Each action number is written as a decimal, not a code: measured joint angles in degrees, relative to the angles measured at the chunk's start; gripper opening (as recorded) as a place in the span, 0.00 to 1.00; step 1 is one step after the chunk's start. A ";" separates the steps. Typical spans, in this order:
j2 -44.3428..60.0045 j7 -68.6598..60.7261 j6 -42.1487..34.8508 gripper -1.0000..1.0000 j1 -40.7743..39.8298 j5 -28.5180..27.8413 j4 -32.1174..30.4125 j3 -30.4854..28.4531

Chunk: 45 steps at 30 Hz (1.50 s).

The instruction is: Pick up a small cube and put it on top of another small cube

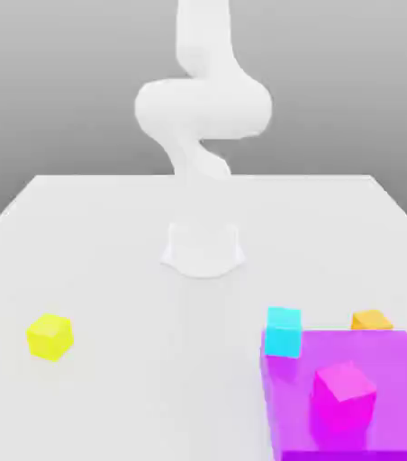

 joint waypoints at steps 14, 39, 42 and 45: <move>29.01 16.65 18.20 0.50 9.08 2.14 -15.53 19.44; 52.55 40.34 32.70 0.00 24.91 -17.01 -22.24 14.86; 46.42 34.30 28.35 0.00 22.96 -8.37 -23.57 18.11; 41.75 32.18 24.50 0.00 20.28 -2.67 -23.95 17.42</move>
